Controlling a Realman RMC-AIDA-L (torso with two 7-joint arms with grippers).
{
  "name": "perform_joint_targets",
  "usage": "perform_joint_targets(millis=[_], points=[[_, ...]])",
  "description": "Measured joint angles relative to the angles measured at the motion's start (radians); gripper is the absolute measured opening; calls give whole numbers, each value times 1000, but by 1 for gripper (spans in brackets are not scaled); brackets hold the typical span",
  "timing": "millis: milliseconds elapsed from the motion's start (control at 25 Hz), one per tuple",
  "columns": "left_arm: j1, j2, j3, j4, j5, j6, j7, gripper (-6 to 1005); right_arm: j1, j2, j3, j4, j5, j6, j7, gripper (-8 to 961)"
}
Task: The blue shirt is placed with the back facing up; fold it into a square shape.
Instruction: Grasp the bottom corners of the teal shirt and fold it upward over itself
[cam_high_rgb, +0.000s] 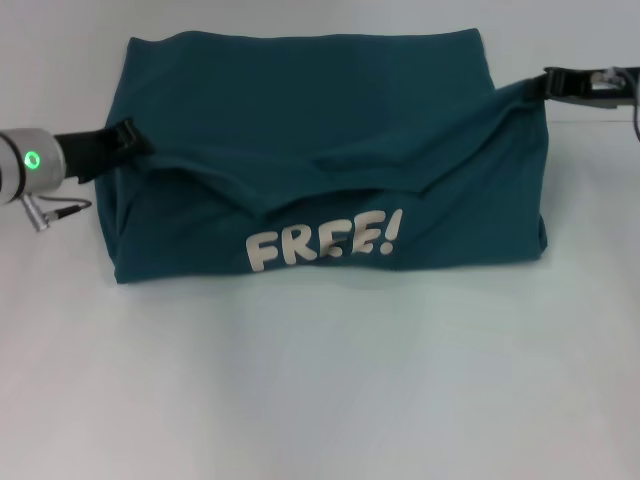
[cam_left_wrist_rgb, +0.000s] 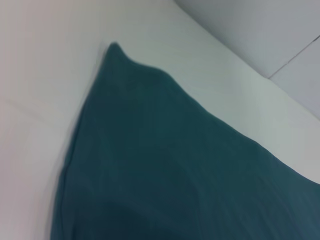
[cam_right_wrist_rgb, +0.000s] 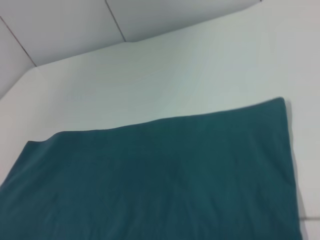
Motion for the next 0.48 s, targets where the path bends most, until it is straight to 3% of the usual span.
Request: perform_joint_targets(millis=[480], points=[[-37,-10,149,-7,2,-204,-2,59,72,8,-120,74,-2,202,-5,62]])
